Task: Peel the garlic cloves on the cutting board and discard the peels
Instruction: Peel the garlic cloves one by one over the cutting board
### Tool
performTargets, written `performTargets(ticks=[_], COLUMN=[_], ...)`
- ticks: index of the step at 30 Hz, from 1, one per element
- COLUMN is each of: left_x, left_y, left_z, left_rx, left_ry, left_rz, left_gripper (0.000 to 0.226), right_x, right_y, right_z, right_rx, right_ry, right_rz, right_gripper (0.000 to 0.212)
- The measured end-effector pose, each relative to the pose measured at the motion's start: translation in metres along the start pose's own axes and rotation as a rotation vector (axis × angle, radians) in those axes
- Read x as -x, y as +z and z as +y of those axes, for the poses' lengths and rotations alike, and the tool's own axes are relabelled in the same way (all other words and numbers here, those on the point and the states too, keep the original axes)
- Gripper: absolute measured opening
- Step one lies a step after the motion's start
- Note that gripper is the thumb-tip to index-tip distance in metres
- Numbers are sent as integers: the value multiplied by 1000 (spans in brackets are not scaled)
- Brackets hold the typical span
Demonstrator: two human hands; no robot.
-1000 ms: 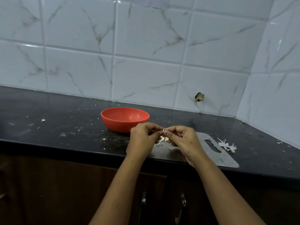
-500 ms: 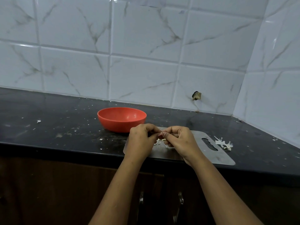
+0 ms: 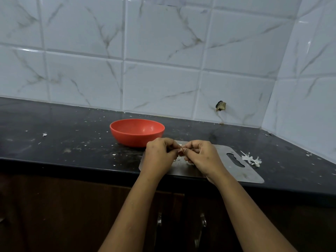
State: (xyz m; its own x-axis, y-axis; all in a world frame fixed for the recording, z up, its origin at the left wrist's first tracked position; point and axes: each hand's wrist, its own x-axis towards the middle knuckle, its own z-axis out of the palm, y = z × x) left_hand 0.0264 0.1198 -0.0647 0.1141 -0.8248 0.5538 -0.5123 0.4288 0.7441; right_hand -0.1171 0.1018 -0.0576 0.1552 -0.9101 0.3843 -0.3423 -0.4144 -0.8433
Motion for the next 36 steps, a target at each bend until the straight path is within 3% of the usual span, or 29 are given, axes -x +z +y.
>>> performTargets(ticks=[12, 24, 27, 30, 33, 36], left_x=[-1, -5, -5, -6, -2, 4], left_y=[-4, -6, -6, -2, 7, 13], left_z=[1, -1, -2, -2, 3, 8], left_rx=[138, 396, 361, 253, -182, -273], left_ry=[-85, -212, -219, -245, -170, -81], left_rz=[-60, -10, 10, 12, 51, 101], left_gripper=[20, 24, 23, 23, 18, 20], right_x=[-2, -2, -1, -1, 2, 6], right_y=[2, 1, 1, 4, 11, 16], right_z=[3, -1, -2, -3, -3, -4], right_rx=[53, -200, -193, -135, 171, 425], right_ry=[-42, 40, 41, 26, -69, -242], right_rz=[26, 27, 46, -2, -24, -22], right_gripper=[11, 14, 9, 18, 30, 29])
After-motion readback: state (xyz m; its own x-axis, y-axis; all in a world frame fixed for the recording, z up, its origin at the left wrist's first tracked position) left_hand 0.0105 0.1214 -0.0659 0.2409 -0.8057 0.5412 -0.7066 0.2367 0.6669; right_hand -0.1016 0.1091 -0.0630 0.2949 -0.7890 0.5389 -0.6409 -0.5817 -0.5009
